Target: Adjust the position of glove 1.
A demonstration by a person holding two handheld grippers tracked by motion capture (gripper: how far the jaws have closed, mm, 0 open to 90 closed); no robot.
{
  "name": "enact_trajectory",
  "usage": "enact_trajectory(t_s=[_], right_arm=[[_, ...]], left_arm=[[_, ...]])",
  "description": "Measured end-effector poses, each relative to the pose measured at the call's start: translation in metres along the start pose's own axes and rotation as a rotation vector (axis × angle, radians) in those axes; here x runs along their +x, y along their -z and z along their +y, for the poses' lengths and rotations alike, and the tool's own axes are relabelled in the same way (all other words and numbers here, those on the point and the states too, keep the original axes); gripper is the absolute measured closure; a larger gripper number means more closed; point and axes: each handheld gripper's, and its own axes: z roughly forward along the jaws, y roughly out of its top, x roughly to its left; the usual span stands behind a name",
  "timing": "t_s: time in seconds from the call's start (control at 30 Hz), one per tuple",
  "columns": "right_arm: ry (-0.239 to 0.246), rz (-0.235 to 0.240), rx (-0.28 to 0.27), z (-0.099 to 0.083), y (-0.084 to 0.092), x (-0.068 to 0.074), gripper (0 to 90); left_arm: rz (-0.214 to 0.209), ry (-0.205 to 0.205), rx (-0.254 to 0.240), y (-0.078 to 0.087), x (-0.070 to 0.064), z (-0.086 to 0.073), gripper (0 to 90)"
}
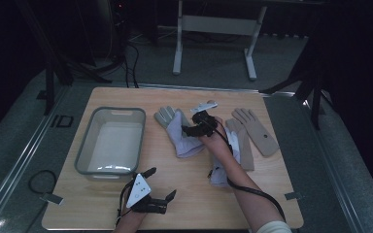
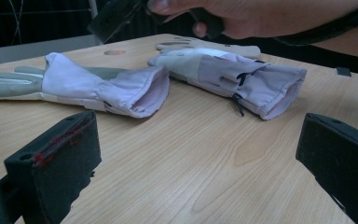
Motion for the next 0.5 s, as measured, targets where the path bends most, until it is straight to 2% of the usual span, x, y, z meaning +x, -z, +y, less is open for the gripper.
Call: enact_trajectory(t_s=[0.27, 0.5], right_arm=[[-0.012, 0.005, 0.023, 0.006, -0.020, -0.008, 46.1], [-0.020, -0.010, 0.079, -0.003, -0.043, -0.015, 54.7]], left_arm=[[-0.001, -0.001, -0.001, 0.000, 0.000, 0.000, 0.0], [-0.005, 0.000, -0.004, 0.000, 0.000, 0.000, 0.0]])
